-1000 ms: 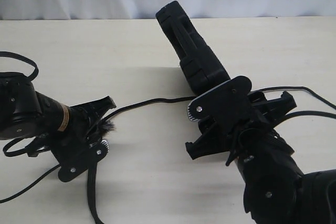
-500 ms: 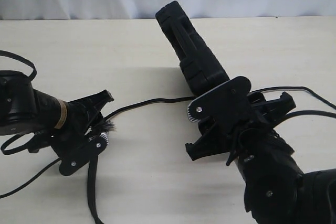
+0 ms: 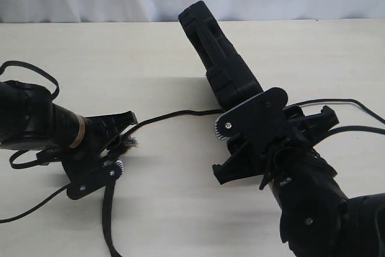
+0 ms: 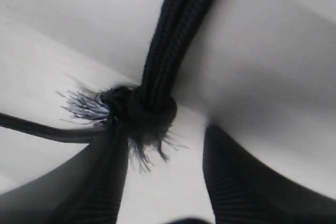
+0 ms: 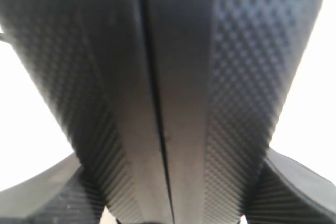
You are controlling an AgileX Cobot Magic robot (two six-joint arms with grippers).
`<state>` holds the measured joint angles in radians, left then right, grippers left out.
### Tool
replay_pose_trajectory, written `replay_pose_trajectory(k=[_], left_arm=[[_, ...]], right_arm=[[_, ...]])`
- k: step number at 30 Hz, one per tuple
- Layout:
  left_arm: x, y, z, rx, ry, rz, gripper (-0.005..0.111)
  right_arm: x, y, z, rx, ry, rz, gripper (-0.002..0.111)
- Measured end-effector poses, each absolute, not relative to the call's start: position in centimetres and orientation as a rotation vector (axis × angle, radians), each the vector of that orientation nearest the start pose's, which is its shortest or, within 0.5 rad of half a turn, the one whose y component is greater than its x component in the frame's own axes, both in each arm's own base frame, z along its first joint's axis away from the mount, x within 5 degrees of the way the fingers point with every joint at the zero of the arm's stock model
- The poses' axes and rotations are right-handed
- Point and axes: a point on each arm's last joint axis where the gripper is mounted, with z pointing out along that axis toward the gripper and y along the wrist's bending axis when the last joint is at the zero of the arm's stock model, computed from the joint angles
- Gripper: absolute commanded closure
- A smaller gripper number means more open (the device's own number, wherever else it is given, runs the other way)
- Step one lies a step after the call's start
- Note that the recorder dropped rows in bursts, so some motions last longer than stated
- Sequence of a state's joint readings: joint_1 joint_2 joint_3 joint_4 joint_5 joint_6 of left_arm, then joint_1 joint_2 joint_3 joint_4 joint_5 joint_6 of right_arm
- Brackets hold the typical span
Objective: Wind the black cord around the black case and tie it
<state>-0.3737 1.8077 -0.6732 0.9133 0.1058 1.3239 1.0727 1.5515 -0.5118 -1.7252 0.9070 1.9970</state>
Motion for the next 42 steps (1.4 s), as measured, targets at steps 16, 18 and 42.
replay_pose_trajectory(k=[16, 18, 42], left_arm=[[27.3, -11.3, 9.6, -3.138, -0.704, -0.689, 0.107], [27.2, -11.4, 9.7, -3.134, -0.803, -0.682, 0.107], [27.9, -5.4, 19.2, -1.728, -3.412, -0.37, 0.107]], right_arm=[[17.6, 17.5, 17.5, -0.502, 1.968, -0.273, 0.104], [17.6, 17.5, 17.5, -0.508, 1.966, -0.277, 0.104], [17.2, 17.6, 18.5, -0.48, 1.99, -0.164, 0.104]])
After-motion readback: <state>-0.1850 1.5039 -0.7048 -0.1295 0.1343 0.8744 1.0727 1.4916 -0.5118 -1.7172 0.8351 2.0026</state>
